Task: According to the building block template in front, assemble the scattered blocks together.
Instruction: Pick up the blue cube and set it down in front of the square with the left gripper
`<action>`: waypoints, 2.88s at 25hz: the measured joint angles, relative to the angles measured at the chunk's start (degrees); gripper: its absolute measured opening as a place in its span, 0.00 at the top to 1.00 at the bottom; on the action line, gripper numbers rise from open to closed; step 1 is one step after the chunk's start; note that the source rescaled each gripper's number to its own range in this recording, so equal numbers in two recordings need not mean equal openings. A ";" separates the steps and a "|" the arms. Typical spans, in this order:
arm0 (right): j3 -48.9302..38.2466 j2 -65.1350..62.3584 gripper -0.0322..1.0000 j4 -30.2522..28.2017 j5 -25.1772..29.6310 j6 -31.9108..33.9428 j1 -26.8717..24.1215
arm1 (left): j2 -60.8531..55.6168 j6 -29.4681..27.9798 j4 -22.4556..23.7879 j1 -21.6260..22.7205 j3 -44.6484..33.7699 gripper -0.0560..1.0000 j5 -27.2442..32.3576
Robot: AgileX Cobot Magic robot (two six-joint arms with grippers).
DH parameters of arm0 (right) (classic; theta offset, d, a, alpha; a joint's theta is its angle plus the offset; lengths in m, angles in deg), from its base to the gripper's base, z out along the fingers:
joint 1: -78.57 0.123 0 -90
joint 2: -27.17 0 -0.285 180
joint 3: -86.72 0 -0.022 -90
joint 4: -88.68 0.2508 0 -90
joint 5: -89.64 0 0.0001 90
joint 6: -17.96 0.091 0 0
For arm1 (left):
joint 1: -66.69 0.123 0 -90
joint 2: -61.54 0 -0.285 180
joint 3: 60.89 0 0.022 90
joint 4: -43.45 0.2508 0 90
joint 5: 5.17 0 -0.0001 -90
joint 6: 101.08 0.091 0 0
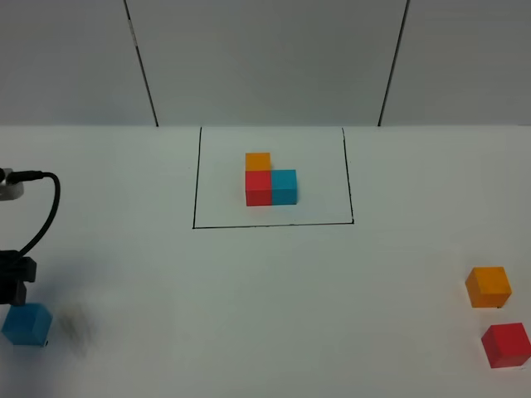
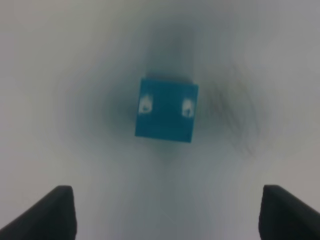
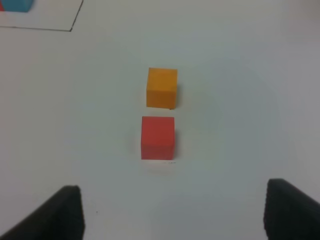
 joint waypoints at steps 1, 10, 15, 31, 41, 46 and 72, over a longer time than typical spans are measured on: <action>0.00 0.00 0.44 0.00 0.00 0.00 0.00 | 0.92 -0.05 0.00 0.00 0.00 0.28 -0.82; 0.00 0.00 0.44 0.00 0.00 0.31 0.00 | 10.31 -0.05 0.00 0.00 -0.07 0.44 -6.78; 0.00 0.00 0.44 0.00 0.00 0.31 0.00 | 14.90 -0.05 0.00 0.00 -0.07 0.50 -8.46; 0.00 0.00 0.44 0.00 0.00 0.31 0.00 | 20.88 -4.24 4.27 0.52 -0.11 0.52 -13.46; 0.00 0.00 0.44 0.00 0.00 0.31 0.00 | 24.35 -4.37 4.27 0.52 -0.11 0.52 -17.10; 0.00 0.00 0.44 0.00 0.00 0.31 0.00 | 26.81 -4.44 4.09 0.56 0.00 0.53 -17.19; 0.00 -0.06 0.44 0.00 0.00 0.31 0.00 | 18.65 53.09 -18.04 -19.87 37.23 0.94 18.52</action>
